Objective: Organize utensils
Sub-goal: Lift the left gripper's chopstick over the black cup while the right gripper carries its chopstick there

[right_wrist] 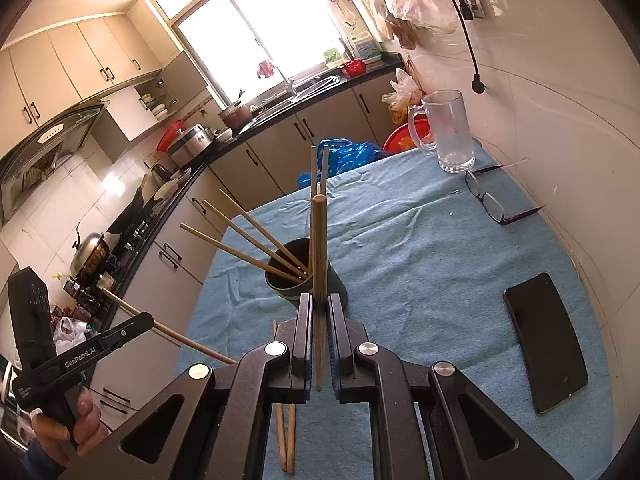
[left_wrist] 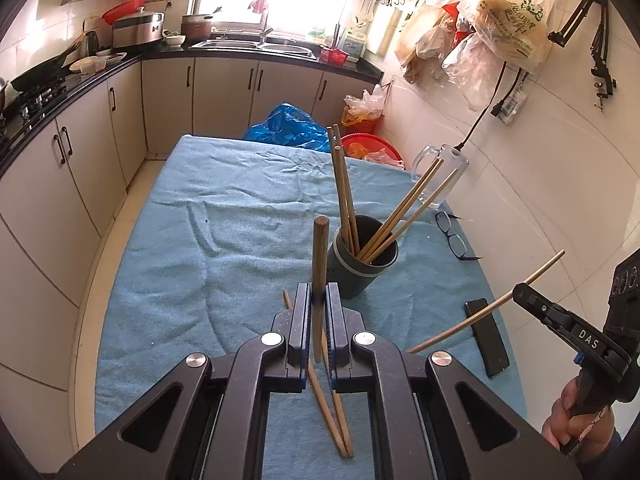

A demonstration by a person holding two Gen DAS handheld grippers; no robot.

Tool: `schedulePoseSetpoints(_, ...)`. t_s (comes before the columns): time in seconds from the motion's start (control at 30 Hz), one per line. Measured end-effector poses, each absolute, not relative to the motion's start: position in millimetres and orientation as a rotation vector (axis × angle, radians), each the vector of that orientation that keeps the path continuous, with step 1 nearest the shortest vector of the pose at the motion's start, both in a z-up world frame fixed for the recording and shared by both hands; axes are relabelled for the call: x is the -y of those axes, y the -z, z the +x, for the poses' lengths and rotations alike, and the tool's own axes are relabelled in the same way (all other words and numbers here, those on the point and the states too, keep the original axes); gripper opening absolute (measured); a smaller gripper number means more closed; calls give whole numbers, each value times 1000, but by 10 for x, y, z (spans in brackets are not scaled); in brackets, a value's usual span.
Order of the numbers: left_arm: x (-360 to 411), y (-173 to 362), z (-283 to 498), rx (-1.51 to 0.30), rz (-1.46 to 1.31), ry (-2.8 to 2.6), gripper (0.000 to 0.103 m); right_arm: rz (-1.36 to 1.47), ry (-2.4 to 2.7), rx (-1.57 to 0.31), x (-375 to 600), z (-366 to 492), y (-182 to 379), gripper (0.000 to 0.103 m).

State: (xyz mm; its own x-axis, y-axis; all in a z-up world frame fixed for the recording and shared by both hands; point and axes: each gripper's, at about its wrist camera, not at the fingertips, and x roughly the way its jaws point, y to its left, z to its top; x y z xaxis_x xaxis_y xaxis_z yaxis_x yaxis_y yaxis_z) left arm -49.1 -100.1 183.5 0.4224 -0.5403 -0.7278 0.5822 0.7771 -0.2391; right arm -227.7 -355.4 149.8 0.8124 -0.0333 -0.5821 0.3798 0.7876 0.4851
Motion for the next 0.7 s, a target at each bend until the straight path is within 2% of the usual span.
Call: schedulePoseSetpoints(0.7,1070,-1903,-554,-880,53,724,6,638,245,-576,3620,-2341,-1542,8)
